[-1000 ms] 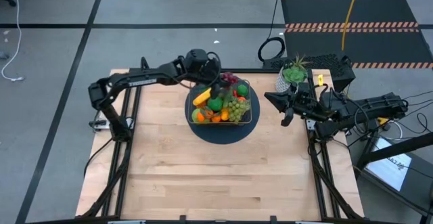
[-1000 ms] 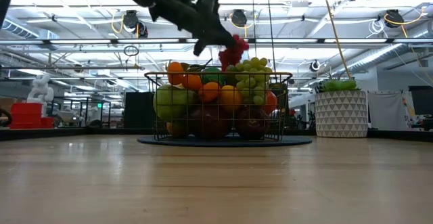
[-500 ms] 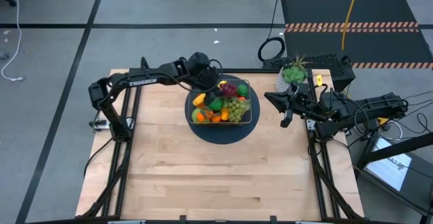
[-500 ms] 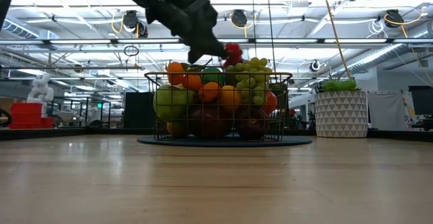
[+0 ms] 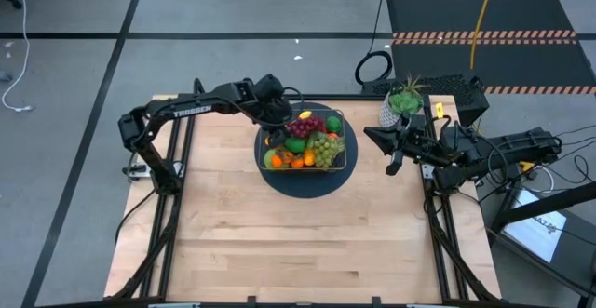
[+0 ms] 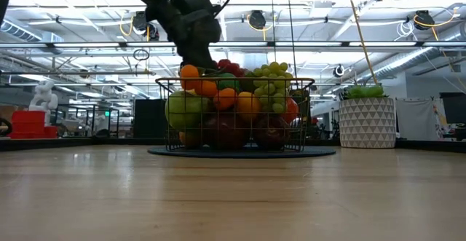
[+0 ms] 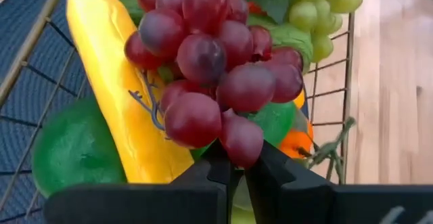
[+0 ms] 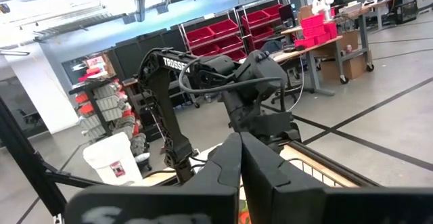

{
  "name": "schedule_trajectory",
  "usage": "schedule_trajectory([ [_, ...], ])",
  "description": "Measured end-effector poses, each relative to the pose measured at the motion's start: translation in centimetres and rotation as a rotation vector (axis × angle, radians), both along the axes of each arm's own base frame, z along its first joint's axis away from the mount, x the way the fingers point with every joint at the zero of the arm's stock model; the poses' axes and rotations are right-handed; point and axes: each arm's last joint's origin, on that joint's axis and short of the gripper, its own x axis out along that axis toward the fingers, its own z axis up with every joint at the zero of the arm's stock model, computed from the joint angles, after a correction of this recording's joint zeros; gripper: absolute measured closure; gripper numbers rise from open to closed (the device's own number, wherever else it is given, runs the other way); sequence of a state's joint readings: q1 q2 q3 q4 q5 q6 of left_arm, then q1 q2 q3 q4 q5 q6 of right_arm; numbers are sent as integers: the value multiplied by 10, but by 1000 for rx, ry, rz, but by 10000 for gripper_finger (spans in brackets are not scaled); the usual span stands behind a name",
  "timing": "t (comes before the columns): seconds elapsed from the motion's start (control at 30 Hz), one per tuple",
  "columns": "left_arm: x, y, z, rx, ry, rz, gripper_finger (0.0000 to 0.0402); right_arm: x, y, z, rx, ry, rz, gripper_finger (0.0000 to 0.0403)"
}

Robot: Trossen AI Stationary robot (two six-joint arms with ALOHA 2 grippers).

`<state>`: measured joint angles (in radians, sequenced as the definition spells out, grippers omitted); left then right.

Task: Build produce basket
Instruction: Put the red grapes into the wire basket, then return to Home Position

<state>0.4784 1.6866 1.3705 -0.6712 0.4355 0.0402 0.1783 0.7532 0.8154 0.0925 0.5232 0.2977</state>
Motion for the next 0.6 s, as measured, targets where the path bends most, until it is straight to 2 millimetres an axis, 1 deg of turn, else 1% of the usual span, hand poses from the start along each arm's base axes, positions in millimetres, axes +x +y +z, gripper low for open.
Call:
schedule_trajectory([
  [0.1, 0, -3, -1, 1, 16, -14, 370, 0, 0, 0, -3, 3, -1, 403],
  [0.17, 0, -4, -1, 14, 31, -4, 363, 0, 0, 0, -7, 5, -1, 403],
  [0.23, 0, -5, -2, 9, 44, 18, 345, 0, 0, 0, -7, 4, -1, 403],
  [0.3, -5, -7, 2, -3, 61, 48, 319, 0, 0, 0, -7, 4, -1, 403],
  [0.47, -20, -12, 23, 49, 68, 117, 249, 0, 0, 0, -7, 2, -1, 403],
  [0.6, -36, -19, 45, 86, 23, 126, 215, 0, 0, 0, -7, 2, -1, 403],
])
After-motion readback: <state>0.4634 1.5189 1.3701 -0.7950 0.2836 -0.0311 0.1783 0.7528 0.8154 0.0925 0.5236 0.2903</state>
